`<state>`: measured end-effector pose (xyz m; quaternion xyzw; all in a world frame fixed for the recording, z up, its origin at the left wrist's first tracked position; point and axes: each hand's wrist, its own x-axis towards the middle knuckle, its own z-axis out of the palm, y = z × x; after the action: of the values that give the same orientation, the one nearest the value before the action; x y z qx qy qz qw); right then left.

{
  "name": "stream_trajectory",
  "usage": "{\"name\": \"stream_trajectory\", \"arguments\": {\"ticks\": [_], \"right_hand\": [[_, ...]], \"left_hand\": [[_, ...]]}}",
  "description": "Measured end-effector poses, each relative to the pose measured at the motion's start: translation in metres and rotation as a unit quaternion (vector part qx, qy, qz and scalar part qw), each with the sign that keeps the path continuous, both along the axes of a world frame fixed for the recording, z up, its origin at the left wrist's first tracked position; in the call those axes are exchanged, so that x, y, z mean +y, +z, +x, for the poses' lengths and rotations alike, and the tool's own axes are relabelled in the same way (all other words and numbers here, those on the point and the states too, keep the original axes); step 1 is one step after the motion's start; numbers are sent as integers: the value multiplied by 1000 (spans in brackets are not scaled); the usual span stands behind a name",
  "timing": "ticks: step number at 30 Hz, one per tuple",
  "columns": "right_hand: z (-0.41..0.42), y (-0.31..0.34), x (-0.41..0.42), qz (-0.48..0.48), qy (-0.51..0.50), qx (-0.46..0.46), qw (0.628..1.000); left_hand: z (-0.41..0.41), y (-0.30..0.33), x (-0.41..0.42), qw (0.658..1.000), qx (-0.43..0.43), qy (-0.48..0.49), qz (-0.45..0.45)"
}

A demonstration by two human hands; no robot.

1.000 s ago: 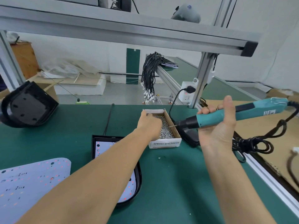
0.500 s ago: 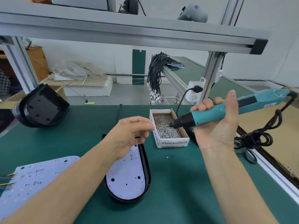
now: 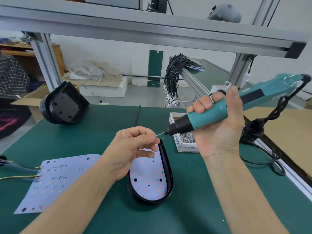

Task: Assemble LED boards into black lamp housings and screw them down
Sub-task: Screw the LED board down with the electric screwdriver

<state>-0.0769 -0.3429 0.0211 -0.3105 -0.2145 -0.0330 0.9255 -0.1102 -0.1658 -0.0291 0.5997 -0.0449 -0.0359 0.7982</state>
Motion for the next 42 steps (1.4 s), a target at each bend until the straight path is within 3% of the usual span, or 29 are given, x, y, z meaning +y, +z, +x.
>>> {"name": "stream_trajectory", "arguments": {"ticks": [5, 31, 42], "right_hand": [[1, 0, -1, 4, -3, 1, 1000], [3, -2, -1, -4, 4, 16, 1000], [8, -13, 5, -8, 14, 23, 1000]], "left_hand": [[-2, -2, 0, 999, -14, -11, 27], [-1, -8, -1, 1000, -2, -9, -17], [1, -8, 3, 997, -41, 31, 64]]}}
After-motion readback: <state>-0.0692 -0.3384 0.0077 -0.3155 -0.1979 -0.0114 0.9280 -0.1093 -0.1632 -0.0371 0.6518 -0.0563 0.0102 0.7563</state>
